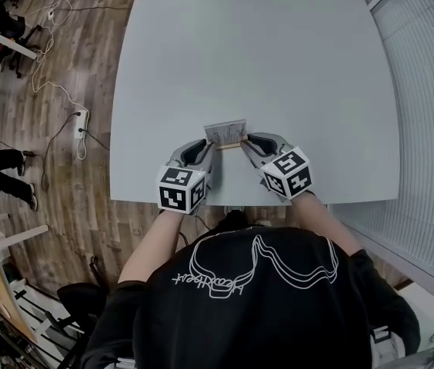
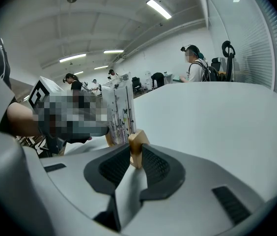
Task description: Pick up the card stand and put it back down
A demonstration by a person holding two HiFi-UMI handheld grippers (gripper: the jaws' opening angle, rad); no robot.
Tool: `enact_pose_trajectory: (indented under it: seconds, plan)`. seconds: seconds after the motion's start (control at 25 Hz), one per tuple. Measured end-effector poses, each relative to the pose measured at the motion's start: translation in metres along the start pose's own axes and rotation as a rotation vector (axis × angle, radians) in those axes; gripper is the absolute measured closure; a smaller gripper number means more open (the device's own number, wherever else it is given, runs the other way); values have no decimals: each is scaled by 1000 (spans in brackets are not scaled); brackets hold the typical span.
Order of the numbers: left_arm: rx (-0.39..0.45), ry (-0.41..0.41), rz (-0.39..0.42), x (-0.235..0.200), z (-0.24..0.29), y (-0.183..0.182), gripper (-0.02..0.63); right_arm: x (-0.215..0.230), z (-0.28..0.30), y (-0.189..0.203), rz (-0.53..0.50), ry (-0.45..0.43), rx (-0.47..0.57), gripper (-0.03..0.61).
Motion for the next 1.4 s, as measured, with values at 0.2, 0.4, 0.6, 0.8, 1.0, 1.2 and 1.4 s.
enact_pose_trajectory:
  seconds: [0.2,0.4,0.6,0.8,1.0,1.2,1.4]
  plan:
    - [11,2,8,0,-4,-1,526,-4,-1,-2,-7,9,6,500]
    - [26,-14,19,0,-1,2,525,-1,-1,2,19,-13,9,494]
    - [53,2,-43,9,-14,6,491,-5,-24,1,30,-11,53,466]
    - [111,-4,-58,34,-41,6,486,-14,-68,-3,51,-23,141,476]
    - [173,39,-77,73,-68,16,486,-25,-117,0,105,-64,270,511]
    - [216,182,-83,137,-114,35,531,-63,-178,-1,139,-117,376,569]
    - [275,287,-39,210,-189,37,575,-126,-253,-22,91,-204,474,569]
Point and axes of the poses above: the fingertips, and each gripper's own axes: z forward along the fingers, x to its right, y out of its underside, the point moved 8 cm from there along -z, backward along the fingers, and after that the axes turned 9 degrees about -z, right-handed, at the moved point
